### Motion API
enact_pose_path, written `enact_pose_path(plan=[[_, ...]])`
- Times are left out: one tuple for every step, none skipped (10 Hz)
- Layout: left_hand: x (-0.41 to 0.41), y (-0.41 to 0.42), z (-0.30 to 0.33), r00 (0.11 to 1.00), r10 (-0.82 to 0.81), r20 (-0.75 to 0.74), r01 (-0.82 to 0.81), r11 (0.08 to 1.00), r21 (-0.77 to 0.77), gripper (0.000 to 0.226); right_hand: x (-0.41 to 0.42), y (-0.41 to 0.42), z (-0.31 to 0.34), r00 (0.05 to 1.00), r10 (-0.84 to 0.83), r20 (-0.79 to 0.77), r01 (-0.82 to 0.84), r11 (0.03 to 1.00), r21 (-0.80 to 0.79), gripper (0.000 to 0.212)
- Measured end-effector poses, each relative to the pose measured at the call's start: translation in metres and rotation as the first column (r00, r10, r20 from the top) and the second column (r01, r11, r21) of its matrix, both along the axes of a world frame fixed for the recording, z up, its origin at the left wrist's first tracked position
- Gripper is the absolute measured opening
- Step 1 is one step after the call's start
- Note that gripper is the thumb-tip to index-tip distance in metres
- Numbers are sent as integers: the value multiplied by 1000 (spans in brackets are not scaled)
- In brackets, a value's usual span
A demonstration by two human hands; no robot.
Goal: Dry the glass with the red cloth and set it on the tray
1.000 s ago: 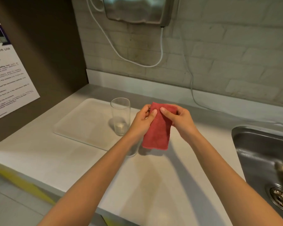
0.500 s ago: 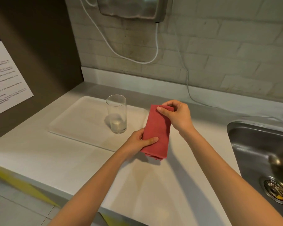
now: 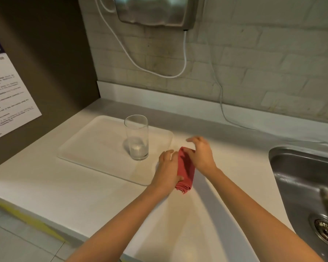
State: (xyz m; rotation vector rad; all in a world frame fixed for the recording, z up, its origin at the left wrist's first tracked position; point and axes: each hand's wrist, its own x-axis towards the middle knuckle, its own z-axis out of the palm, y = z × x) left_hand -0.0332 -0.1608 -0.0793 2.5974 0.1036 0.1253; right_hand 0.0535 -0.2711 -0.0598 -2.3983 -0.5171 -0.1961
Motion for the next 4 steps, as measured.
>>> enact_pose_path(plan=[[-2,0,-4,996,-69,-64,76,990,118,47,-8,4,-15,991,124,-40,-130,967,-221,20],[-2,3,-9,988,-78,-135,100,981,164,41,-12,6,-32,978,139,-153,-193,884,-426,33],[-4,7,-10,986,-90,-140,114,978,173,44,-14,6,-35,975,124,-183,-199,853,-482,38],[-3,10,-8,990,-101,-96,115,981,155,43,-9,7,-31,979,114,-166,-183,848,-497,41]])
